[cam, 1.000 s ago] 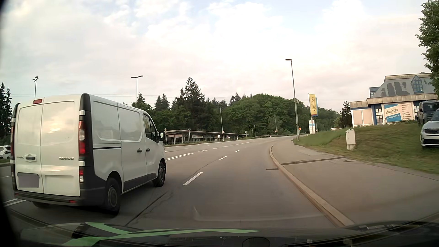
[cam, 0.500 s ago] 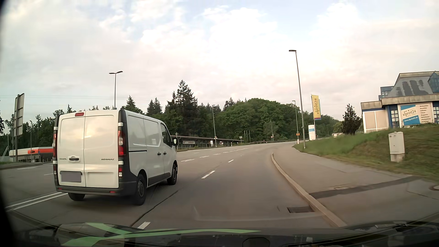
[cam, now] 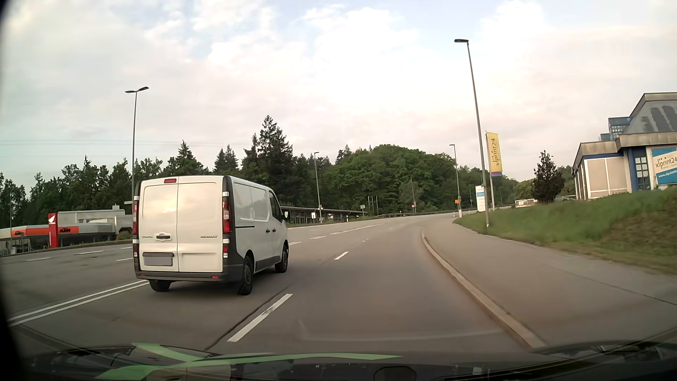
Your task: Follow the waypoints while adhering to traffic rules and regulations
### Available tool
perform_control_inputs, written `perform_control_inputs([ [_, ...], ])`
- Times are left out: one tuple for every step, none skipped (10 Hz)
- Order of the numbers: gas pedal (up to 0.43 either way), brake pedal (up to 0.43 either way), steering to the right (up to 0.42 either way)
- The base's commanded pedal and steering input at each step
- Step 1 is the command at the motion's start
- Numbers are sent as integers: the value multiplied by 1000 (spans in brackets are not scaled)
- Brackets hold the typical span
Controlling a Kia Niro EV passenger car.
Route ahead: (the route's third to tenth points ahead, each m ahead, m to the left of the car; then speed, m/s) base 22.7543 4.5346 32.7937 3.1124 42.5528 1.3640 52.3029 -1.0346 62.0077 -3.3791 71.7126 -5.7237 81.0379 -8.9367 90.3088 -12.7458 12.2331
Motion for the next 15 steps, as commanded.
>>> perform_control_inputs([
  [110,0,14],
  [110,0,15],
  [110,0,16],
  [110,0,17],
  [118,0,17],
  [118,0,16],
  [118,0,16],
  [130,0,16],
  [138,0,16],
  [138,0,16],
  [138,0,17],
  [138,0,16],
  [138,0,16],
  [138,0,16],
  [138,0,16],
])
